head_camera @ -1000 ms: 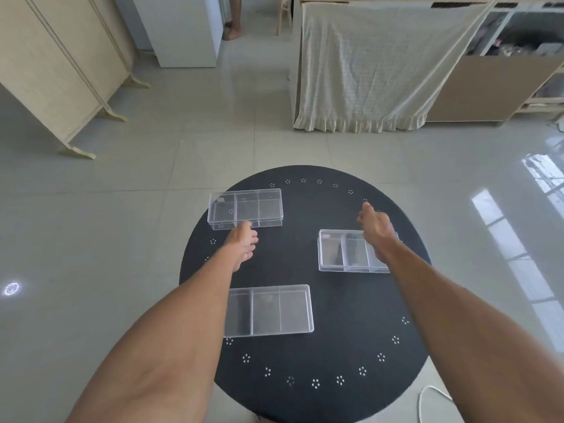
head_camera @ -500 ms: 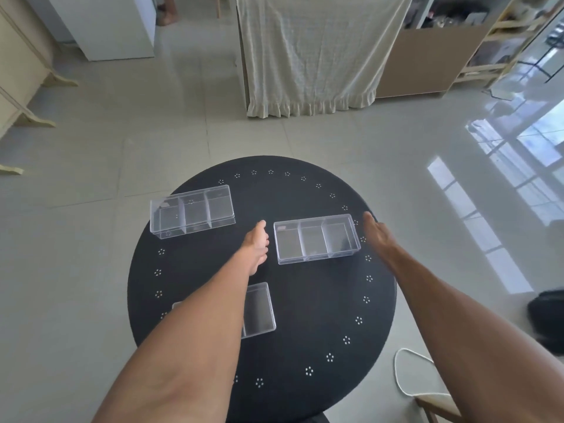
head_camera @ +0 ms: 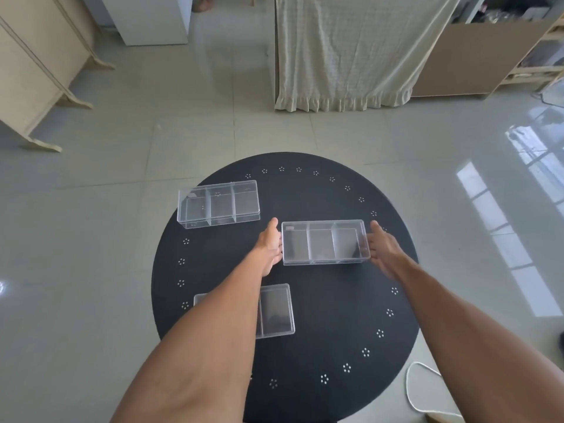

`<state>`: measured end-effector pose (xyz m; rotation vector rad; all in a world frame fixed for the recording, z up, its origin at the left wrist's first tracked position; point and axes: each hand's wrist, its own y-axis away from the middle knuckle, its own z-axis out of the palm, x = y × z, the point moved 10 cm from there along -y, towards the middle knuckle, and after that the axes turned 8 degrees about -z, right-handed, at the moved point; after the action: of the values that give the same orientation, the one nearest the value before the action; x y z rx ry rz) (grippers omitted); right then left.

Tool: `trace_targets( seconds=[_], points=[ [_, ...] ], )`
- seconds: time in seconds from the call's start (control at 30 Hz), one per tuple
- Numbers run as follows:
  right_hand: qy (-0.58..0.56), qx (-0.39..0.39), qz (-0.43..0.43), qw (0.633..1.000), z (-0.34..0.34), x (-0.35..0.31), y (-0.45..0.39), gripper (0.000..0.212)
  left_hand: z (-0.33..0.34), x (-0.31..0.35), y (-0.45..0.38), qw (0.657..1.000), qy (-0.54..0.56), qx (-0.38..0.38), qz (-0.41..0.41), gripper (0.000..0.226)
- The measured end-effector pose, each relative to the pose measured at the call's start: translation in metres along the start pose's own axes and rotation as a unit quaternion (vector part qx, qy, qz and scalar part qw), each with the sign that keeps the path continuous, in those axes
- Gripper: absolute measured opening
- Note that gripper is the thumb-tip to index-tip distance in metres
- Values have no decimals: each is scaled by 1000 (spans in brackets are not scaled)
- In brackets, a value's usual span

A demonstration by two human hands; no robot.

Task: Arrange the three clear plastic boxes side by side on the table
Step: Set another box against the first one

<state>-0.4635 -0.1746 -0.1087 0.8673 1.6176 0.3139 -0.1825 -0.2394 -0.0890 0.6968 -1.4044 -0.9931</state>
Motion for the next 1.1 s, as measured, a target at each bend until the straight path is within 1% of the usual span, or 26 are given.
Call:
trace_targets(
  seconds=[0.1, 0.2, 0.33, 0.43, 0.57, 0.73, 0.87, 1.0, 1.1],
  points=[
    [25, -15, -4, 1000, 34, -9, 7, 77, -35, -3, 7, 1000, 14, 22, 4, 69],
    [60, -47, -12, 997, 75, -19, 15, 80, -75, -8, 15, 998, 27, 50, 8, 68],
    [72, -87, -24, 993, 130, -25, 27, 74, -130, -17, 23, 995, 43, 84, 13, 67],
    [67, -117, -42, 990, 169, -31, 35, 66, -167, -22, 23, 993, 56, 107, 16, 66],
    [76, -142, -45, 986, 209, -39, 48, 66, -208, -26, 23, 989, 59, 134, 15, 67],
    [60, -150, -33, 986, 238, -43, 50, 63, -232, -22, 20, 989, 65, 133, 22, 61],
    [55, -143, -25, 988, 244, -48, 45, 61, -238, -16, 16, 989, 61, 132, 22, 60],
    [57, -128, -20, 990, 244, -54, 43, 69, -243, -9, 8, 989, 60, 138, 18, 65],
    [64, -127, -27, 989, 246, -56, 36, 66, -246, -3, 4, 986, 49, 156, 13, 71]
  ],
)
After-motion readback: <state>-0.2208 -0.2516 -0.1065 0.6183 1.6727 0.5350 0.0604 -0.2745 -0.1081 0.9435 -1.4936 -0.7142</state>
